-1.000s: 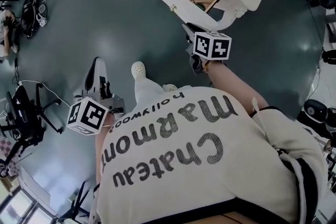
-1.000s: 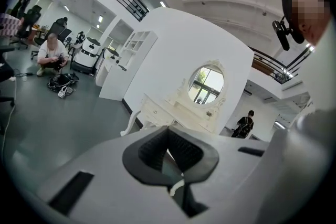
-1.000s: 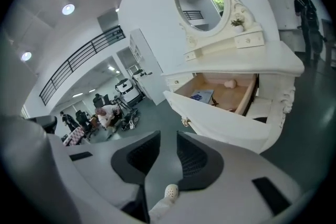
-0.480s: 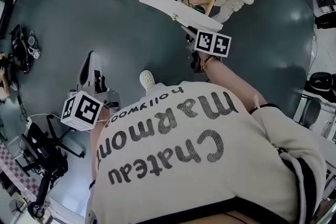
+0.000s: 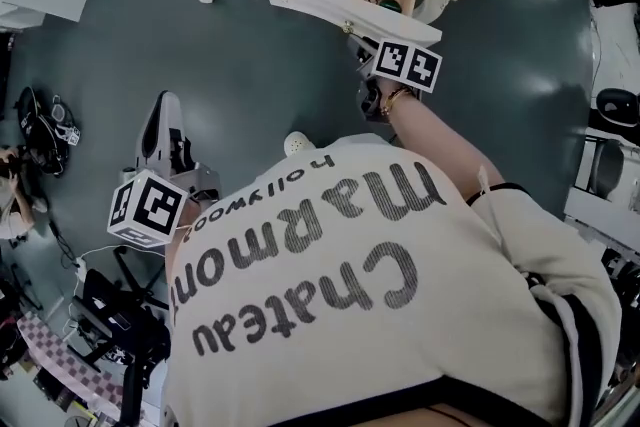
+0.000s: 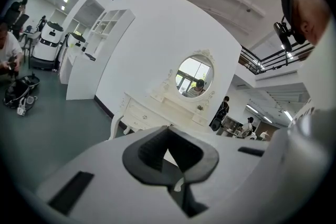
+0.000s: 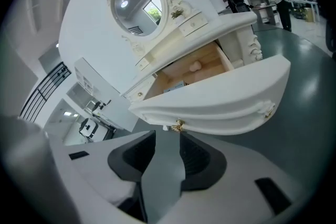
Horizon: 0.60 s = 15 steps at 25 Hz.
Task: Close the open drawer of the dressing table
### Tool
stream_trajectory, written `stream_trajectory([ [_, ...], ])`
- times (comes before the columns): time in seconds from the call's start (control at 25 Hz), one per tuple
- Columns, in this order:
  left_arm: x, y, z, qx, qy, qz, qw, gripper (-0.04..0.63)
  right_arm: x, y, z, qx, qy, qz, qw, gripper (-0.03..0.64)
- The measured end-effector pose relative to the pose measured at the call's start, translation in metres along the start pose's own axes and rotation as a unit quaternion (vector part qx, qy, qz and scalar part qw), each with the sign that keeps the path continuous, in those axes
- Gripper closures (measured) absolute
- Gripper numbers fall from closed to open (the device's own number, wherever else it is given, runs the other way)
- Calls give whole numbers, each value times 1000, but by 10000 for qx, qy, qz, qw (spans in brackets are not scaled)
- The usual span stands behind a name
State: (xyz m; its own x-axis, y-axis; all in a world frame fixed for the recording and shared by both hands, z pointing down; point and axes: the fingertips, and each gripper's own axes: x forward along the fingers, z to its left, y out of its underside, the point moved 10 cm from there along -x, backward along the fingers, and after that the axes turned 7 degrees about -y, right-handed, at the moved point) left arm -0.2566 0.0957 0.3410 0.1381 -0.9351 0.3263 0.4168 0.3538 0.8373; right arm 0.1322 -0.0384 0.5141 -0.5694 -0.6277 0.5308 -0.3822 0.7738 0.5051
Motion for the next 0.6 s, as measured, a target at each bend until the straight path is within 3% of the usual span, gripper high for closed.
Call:
stream_trajectory([
  [0.28,14,-8,29,32,159,123,9998,588,4,8,-7,510,462,-474,9965,457],
  [0.6,20,-6,50,-179,148,210,9995,588,15,9,0,535,825,-446,9942,453],
])
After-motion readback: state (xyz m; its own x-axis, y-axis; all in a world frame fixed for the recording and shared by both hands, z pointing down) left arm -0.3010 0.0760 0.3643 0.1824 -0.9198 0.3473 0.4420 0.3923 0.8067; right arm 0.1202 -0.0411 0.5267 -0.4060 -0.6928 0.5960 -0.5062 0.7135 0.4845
